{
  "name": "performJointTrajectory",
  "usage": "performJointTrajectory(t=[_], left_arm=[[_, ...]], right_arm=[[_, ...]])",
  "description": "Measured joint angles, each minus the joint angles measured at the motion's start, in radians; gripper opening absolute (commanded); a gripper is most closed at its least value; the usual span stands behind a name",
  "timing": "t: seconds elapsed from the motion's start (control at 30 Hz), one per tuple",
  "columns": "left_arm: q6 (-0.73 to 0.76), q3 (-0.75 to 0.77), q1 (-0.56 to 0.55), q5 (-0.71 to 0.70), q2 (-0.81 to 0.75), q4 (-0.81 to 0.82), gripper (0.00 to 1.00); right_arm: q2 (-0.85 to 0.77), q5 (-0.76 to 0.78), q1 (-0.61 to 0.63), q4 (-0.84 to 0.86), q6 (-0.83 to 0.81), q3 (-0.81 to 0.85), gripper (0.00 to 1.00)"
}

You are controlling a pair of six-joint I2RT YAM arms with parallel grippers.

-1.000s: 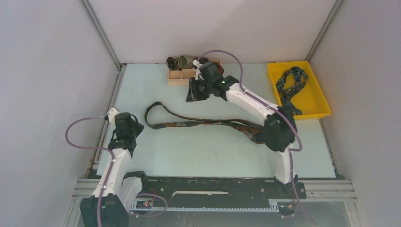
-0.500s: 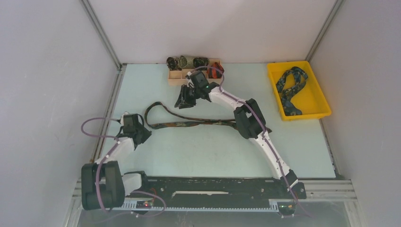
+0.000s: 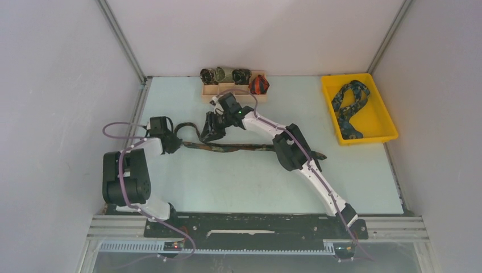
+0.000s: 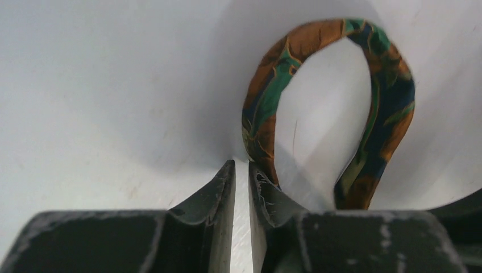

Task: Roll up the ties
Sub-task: Flatten out the tie at the center of the board.

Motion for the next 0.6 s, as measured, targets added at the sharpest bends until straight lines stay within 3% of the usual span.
performJointTrajectory(t=[0.37,0.6], left_arm=[[0.001,0.179,0.047,0.022,0.162,-0.026,0.22],[-0.01,0.211,0.058,-0.019,0.129,-0.116,0.76]], right_arm=[[-0.003,-0.015,0.094,-0.065,-0.153,-0.015,0.37],[-0.084,0.066,0.121,-0.138,-0.268,-0.087,0.41]])
